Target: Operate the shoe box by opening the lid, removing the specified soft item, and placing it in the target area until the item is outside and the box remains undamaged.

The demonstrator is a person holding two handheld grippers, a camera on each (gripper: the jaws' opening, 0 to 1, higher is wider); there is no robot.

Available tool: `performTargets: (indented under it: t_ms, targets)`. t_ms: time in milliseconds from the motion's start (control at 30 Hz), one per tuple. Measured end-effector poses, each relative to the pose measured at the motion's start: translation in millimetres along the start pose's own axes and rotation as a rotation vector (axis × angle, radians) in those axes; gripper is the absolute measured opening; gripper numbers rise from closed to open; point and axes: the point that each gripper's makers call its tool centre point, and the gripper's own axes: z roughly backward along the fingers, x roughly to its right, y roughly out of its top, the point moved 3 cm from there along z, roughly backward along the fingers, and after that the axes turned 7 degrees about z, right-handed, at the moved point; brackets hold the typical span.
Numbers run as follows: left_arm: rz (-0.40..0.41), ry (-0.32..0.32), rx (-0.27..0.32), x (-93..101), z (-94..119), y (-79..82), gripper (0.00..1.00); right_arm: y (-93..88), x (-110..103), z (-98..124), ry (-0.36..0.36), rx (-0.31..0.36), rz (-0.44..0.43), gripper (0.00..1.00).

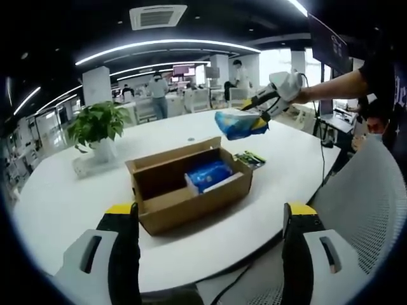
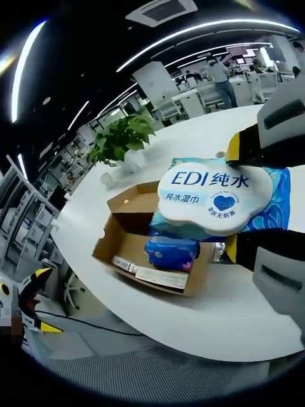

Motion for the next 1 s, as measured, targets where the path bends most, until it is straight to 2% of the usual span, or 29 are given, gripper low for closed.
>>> performTargets:
  t_ms: [633, 1000]
  targets:
    - [-0.003, 0.006, -0.033, -1.5, -1, -4.5, 0.91, -34.3, -1, -5, 0.01, -0.013, -0.007, 0.3]
    - [0.0, 0.013, -0.05, -3.1, -1, -6.8, 0.91, -48.4, -7, -13, 0.038, -0.012, 0.026, 0.3]
